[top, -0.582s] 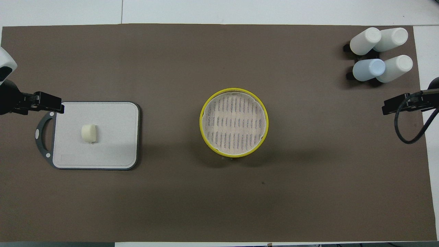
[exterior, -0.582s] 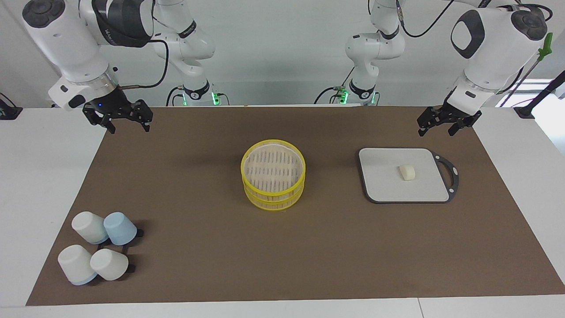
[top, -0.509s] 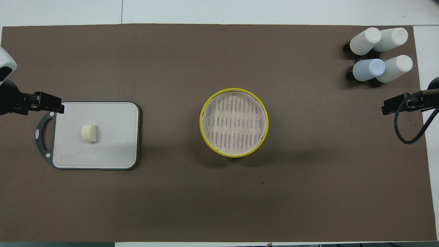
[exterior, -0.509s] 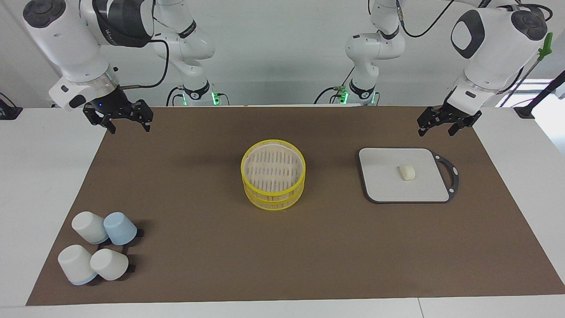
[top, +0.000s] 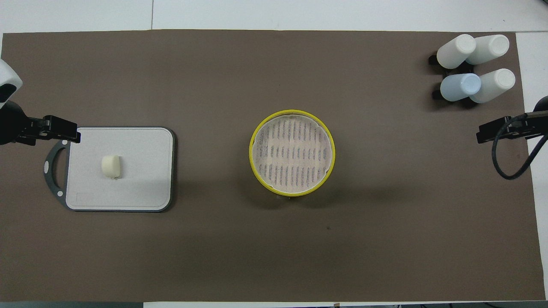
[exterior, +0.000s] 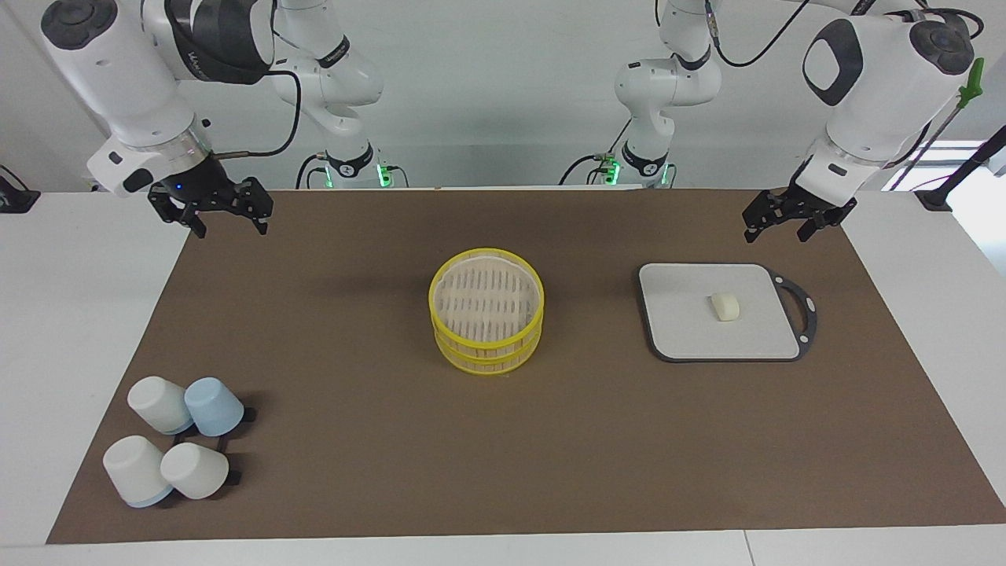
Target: Place bun in steamer
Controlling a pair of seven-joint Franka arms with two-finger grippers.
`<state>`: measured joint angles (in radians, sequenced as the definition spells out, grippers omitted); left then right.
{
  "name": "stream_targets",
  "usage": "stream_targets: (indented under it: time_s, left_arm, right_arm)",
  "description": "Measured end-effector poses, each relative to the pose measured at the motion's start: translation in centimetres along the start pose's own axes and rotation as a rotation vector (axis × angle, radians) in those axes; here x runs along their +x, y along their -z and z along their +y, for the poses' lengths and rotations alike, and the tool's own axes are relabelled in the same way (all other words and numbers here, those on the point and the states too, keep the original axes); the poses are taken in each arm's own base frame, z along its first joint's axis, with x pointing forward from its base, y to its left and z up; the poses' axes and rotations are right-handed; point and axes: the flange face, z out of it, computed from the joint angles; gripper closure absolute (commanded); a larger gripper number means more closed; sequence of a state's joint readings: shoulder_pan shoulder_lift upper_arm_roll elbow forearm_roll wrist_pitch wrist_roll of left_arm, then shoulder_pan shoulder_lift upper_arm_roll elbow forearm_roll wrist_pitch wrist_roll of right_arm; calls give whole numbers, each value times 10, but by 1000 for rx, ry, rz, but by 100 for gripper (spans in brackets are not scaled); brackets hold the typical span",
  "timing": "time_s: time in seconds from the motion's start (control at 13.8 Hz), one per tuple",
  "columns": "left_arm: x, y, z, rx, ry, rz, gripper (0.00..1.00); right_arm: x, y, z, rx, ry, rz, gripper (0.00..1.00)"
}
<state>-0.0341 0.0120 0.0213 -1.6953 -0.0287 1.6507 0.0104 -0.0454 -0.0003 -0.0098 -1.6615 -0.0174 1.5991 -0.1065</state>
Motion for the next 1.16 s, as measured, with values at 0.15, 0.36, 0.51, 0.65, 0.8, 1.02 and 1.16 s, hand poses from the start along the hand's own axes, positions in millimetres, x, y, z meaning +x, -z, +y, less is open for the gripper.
stream_targets:
  time_s: [0.15,0.36,0.51,0.65,0.8,1.02,1.16]
  left_arm:
    - [3,-5,-10,-1,39,16,0]
    - [8,-33,-18,0,57,41,0]
    - [11,-70,-21,1,64,57,0]
    - [9,-109,-23,2,69,66,0]
    - [6,-143,-25,4,71,67,0]
    - [3,-182,-27,7,76,67,0]
    - [0,-204,-29,9,75,83,0]
  right_arm:
    - [0,0,0,0,0,0,0]
    - [3,-1,-5,0,10,15,0]
    - [10,-3,-29,-1,34,54,0]
    - [21,-10,-74,0,24,75,0]
    - [38,-22,-137,3,19,84,1]
    - [63,-38,-229,5,17,85,1]
    - [71,-51,-274,3,3,74,1]
